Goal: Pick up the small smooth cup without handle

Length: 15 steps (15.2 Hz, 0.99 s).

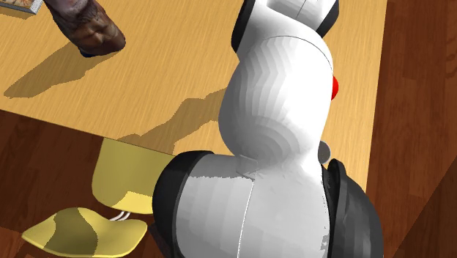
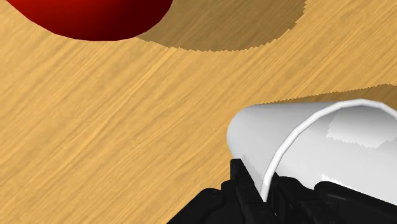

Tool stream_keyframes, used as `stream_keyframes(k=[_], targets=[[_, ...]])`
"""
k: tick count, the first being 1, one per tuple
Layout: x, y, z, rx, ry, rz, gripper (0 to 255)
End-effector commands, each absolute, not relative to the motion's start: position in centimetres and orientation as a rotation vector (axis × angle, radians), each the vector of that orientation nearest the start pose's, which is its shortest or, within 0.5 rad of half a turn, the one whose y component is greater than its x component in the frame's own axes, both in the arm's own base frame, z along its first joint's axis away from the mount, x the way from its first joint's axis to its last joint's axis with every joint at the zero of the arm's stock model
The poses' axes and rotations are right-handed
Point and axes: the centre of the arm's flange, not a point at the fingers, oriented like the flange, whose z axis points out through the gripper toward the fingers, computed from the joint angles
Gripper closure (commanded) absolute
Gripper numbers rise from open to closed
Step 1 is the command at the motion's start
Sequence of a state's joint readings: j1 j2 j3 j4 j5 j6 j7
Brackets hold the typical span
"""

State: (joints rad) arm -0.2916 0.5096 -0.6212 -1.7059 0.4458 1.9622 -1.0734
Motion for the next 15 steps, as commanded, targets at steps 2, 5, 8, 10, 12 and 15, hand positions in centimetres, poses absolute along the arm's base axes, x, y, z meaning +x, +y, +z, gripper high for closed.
stream_keyframes(k=[2,5,8,10,12,15], targets=[[44.8,-46.7,32.8,-2.966,0.003,-0.017,255],[44.9,-46.7,33.2,-2.966,0.003,-0.017,255],[44.9,-46.7,34.8,-2.966,0.003,-0.017,255],[44.9,-46.7,35.8,-2.966,0.003,-0.017,255],[44.9,-46.7,36.9,-2.966,0.003,-0.017,255],[44.9,-46.7,38.5,-2.966,0.003,-0.017,255]])
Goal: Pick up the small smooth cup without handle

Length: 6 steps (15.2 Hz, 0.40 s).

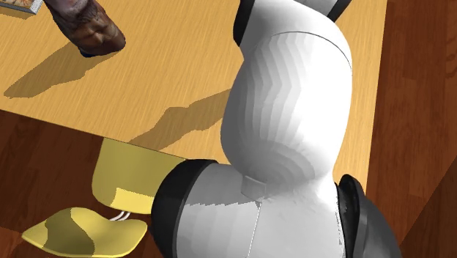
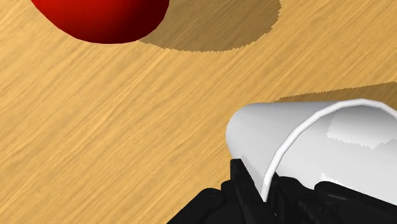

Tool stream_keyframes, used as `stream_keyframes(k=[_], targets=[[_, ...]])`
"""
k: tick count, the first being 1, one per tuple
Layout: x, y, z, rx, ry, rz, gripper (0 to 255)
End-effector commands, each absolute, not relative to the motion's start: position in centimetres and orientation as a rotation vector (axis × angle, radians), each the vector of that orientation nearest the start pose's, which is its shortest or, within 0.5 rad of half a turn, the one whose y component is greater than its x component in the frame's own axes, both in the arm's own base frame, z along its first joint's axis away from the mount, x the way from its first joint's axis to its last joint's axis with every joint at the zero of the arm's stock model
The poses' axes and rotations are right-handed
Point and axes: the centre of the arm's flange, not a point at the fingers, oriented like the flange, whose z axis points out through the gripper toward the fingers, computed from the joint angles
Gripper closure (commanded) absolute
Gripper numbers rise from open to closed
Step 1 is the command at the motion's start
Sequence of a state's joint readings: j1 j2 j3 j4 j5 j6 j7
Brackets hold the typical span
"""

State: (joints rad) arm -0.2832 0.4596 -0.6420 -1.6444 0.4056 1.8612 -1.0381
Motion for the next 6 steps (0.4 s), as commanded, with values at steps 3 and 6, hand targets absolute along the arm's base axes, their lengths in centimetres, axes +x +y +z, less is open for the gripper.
stream_keyframes(k=[3,6], targets=[[44.9,-46.7,40.1,-2.966,0.003,-0.017,255],[44.9,-46.7,40.7,-2.966,0.003,-0.017,255]])
